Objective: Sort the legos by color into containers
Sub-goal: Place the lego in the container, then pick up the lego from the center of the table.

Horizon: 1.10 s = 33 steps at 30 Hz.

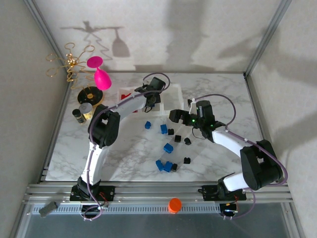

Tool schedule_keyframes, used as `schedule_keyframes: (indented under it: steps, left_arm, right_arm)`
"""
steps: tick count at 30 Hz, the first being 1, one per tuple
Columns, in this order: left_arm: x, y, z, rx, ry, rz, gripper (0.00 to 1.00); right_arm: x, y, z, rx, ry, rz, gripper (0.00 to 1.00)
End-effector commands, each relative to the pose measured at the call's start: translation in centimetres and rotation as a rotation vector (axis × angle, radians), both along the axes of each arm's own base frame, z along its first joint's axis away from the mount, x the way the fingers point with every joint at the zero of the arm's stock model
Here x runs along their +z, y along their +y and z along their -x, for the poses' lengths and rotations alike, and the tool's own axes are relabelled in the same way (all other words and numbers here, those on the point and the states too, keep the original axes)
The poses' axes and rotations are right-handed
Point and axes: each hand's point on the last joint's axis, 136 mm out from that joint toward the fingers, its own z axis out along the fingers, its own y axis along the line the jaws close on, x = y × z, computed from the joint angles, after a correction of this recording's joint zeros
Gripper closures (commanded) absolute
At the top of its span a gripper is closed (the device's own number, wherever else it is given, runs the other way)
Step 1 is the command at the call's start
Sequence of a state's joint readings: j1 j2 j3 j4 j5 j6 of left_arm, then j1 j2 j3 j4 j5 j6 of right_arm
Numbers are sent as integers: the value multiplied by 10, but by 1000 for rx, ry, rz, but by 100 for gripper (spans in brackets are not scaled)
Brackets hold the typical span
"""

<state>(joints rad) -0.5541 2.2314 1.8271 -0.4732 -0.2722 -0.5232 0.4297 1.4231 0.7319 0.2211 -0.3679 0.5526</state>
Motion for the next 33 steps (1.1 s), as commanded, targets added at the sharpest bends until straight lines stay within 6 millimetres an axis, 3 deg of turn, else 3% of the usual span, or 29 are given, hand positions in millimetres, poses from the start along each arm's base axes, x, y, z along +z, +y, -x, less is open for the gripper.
schedule_keyframes:
  steps: [1,9,20,24,33]
  left_arm:
    - [44,-1,18,-46,-34,45,51]
    - [47,4,77,-86,-18,93,50]
    - [7,0,149,-192,110,90,45]
    - [-13,5,157,-199,151,56,42]
    - [-35,3,143,-236,174,-48,42]
  right_arm:
    - [9,0,2,27,-14,13,1]
    - [-12,-6,26,51,42,57,1]
    - [-48,3,54,104,77,145,1]
    - [-55,4,56,97,76,163,1]
    - [-48,3,50,68,58,161,1]
